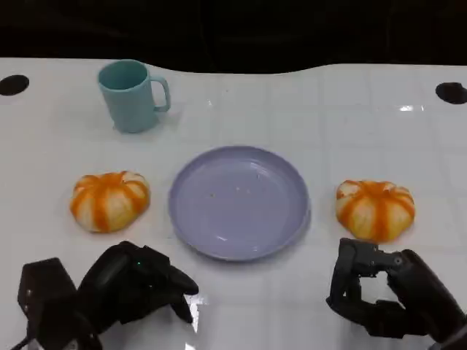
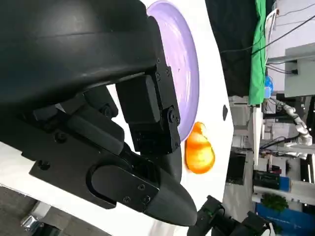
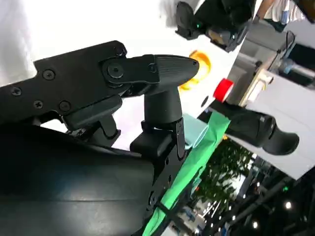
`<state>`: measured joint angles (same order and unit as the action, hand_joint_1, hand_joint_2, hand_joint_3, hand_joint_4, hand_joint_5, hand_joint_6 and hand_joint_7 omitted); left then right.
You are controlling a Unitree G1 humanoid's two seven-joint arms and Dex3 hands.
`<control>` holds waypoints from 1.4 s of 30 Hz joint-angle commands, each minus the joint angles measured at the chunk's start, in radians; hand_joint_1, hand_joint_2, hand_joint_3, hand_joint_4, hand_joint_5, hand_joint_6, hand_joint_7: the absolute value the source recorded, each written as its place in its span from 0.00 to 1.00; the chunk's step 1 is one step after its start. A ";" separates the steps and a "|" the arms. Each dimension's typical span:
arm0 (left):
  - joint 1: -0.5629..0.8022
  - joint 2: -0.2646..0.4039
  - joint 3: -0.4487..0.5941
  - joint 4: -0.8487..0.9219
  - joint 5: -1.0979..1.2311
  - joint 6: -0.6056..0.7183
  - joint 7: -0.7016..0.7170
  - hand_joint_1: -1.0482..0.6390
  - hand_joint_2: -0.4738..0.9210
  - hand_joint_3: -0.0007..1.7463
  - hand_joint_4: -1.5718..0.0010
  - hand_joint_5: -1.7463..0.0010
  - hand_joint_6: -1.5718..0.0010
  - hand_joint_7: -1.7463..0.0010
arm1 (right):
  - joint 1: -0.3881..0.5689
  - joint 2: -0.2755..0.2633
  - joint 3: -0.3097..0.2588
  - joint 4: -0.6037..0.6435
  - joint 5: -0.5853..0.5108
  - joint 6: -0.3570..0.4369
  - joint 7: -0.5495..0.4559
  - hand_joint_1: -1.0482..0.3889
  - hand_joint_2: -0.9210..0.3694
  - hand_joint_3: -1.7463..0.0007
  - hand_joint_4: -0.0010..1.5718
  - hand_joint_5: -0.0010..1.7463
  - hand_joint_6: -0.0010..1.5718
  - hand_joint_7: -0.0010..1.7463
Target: Grasp the bread from the table and place it into the plate.
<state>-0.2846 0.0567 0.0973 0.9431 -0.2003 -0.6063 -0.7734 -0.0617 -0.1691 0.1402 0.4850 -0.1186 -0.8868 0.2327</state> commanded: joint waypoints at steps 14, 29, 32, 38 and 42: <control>0.000 0.016 0.004 0.006 -0.003 0.013 -0.006 0.00 0.94 0.00 0.20 0.49 0.00 0.98 | -0.046 -0.024 -0.073 -0.087 -0.086 -0.019 -0.141 0.40 0.00 0.81 0.25 0.75 0.19 0.51; 0.001 0.019 -0.003 0.008 0.018 -0.011 0.014 0.00 0.96 0.01 0.20 0.49 0.00 0.98 | -0.050 -0.120 -0.117 -0.279 -0.277 0.165 -0.213 0.39 0.00 0.93 0.09 0.39 0.16 0.11; 0.000 0.016 -0.002 0.007 0.011 0.001 0.008 0.00 0.96 0.00 0.20 0.49 0.00 0.98 | -0.042 -0.162 -0.130 -0.377 -0.398 0.299 -0.202 0.32 0.00 0.94 0.05 0.36 0.14 0.08; -0.002 0.015 -0.001 0.011 0.012 -0.004 0.011 0.00 0.95 0.00 0.20 0.49 0.00 0.98 | -0.038 -0.224 -0.108 -0.485 -0.577 0.464 -0.215 0.28 0.01 0.99 0.04 0.30 0.15 0.05; -0.003 0.014 0.000 0.014 0.010 -0.003 0.011 0.00 0.95 0.00 0.20 0.49 0.00 0.98 | -0.050 -0.252 -0.070 -0.488 -0.669 0.529 -0.218 0.26 0.03 1.00 0.04 0.28 0.16 0.03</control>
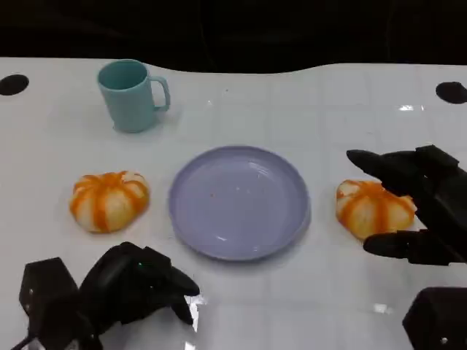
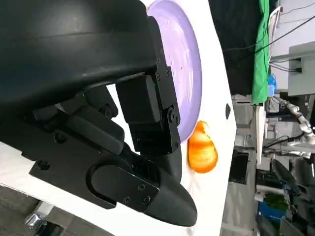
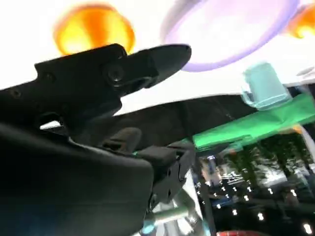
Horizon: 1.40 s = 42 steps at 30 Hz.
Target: Grasp the bread from the table and place it into the plate.
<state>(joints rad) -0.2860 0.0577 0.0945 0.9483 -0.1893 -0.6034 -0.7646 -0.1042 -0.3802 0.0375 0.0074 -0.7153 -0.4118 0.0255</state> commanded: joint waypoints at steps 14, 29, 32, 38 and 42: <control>0.012 0.006 0.004 -0.012 -0.011 0.009 -0.002 0.00 0.94 0.00 0.19 0.49 0.00 0.98 | -0.115 -0.079 0.197 0.129 -0.196 0.196 0.002 0.24 0.04 1.00 0.07 0.20 0.16 0.00; 0.025 0.005 0.000 -0.027 -0.003 -0.003 0.004 0.00 0.95 0.00 0.20 0.49 0.00 0.98 | -0.333 -0.028 0.363 0.522 -0.227 0.242 -0.146 0.25 0.04 1.00 0.12 0.14 0.17 0.00; 0.027 0.005 0.000 -0.031 -0.005 0.001 0.004 0.00 0.95 0.00 0.20 0.48 0.00 0.98 | -0.370 -0.019 0.383 0.602 -0.217 0.233 -0.183 0.26 0.03 1.00 0.13 0.13 0.17 0.00; 0.030 0.006 -0.003 -0.032 0.004 -0.013 0.014 0.00 0.96 0.00 0.20 0.48 0.00 0.98 | -0.419 -0.009 0.410 0.711 -0.191 0.205 -0.230 0.27 0.00 0.99 0.15 0.12 0.18 0.00; 0.035 0.007 -0.004 -0.041 -0.001 -0.006 0.010 0.00 0.95 0.00 0.20 0.48 0.00 0.97 | -0.432 0.000 0.412 0.743 -0.167 0.184 -0.284 0.38 0.00 0.99 0.29 0.14 0.26 0.02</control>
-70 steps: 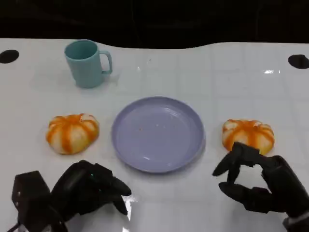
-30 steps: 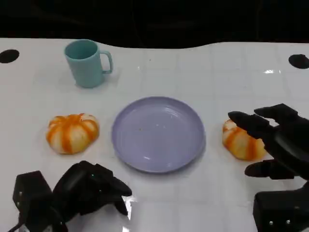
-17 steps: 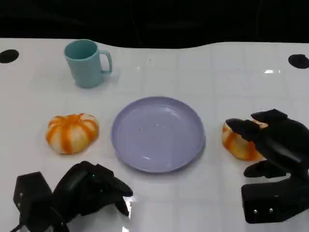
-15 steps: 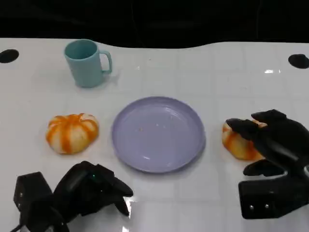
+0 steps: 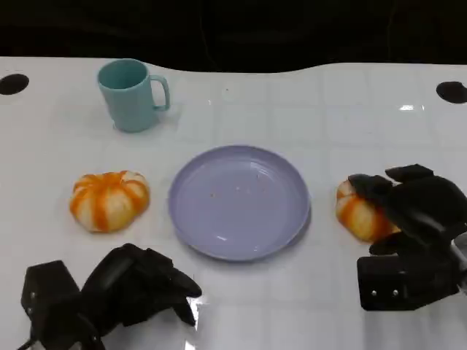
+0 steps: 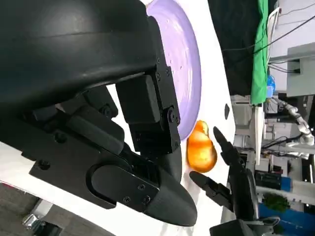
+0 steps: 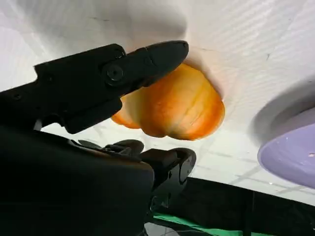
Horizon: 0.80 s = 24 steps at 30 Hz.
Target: Grasp the bread from the table and place it into the plate.
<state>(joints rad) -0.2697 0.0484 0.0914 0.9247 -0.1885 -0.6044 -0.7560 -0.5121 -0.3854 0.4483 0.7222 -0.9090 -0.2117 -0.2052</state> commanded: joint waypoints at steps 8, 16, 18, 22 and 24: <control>0.023 0.017 -0.003 -0.023 -0.004 -0.007 0.000 0.00 0.95 0.00 0.19 0.48 0.00 0.98 | -0.029 -0.002 0.013 0.070 0.034 -0.132 -0.253 0.56 0.00 0.93 0.47 0.86 0.69 0.09; 0.027 0.018 -0.005 -0.034 -0.009 0.015 -0.001 0.00 0.95 0.00 0.19 0.48 0.00 0.97 | -0.040 -0.001 0.014 0.103 0.033 -0.211 -0.403 0.62 0.21 0.60 0.57 1.00 0.45 0.97; 0.029 0.018 -0.005 -0.037 -0.009 0.016 -0.001 0.00 0.95 0.00 0.19 0.48 0.00 0.97 | -0.041 0.000 0.014 0.104 0.035 -0.215 -0.412 0.62 0.26 0.54 0.56 1.00 0.43 0.99; 0.028 0.017 -0.005 -0.035 -0.010 0.012 -0.003 0.00 0.94 0.00 0.19 0.48 0.00 0.97 | -0.043 -0.001 0.011 0.086 0.031 -0.223 -0.455 0.63 0.31 0.53 0.57 1.00 0.42 1.00; 0.030 0.018 -0.006 -0.038 -0.009 0.009 -0.003 0.00 0.95 0.00 0.20 0.49 0.00 0.97 | -0.043 -0.002 0.011 0.077 0.025 -0.219 -0.473 0.62 0.37 0.45 0.58 1.00 0.44 1.00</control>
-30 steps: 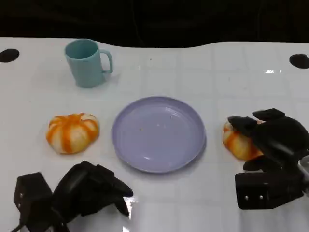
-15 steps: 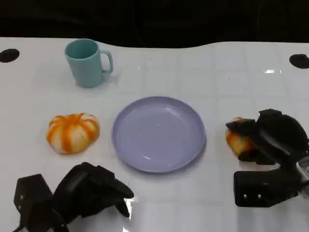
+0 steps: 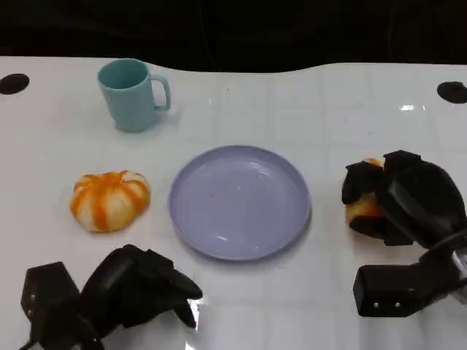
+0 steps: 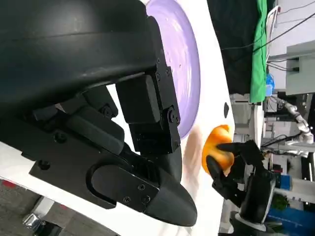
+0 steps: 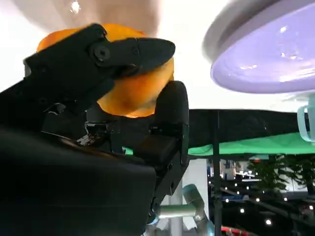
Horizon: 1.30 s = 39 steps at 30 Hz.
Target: Grasp the bread from the table and place it into the plate.
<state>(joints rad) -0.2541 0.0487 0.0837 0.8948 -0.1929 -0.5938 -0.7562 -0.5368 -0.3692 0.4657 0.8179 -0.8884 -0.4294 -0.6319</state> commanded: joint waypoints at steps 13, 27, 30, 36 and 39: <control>0.016 0.015 0.002 -0.007 -0.008 -0.006 -0.007 0.00 0.95 0.00 0.21 0.48 0.00 0.98 | -0.005 -0.034 -0.048 -0.100 0.061 -0.078 -0.088 0.65 0.51 0.25 0.62 1.00 0.46 1.00; 0.000 0.014 0.006 0.023 -0.005 -0.010 -0.001 0.00 0.95 0.00 0.22 0.46 0.00 0.98 | -0.015 0.030 -0.063 -0.202 0.210 -0.214 0.165 0.67 0.58 0.11 0.64 1.00 0.49 1.00; 0.003 0.013 0.006 0.019 -0.009 -0.004 -0.007 0.00 0.95 0.00 0.22 0.46 0.00 0.98 | -0.028 0.052 -0.058 -0.214 0.237 -0.229 0.244 0.67 0.58 0.11 0.65 1.00 0.50 0.98; 0.009 0.018 0.004 0.008 -0.010 0.008 -0.010 0.00 0.94 0.00 0.21 0.46 0.00 0.98 | -0.073 0.132 -0.036 -0.182 0.255 -0.240 0.336 0.65 0.56 0.11 0.65 1.00 0.53 0.95; 0.007 0.021 0.003 0.015 -0.007 -0.004 -0.009 0.00 0.95 0.00 0.21 0.47 0.00 0.98 | -0.098 0.166 -0.035 -0.142 0.258 -0.248 0.356 0.65 0.56 0.11 0.66 1.00 0.54 0.95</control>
<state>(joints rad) -0.2546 0.0489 0.0832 0.9047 -0.1963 -0.5916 -0.7566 -0.6011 -0.2204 0.4286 0.6401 -0.6510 -0.6662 -0.2946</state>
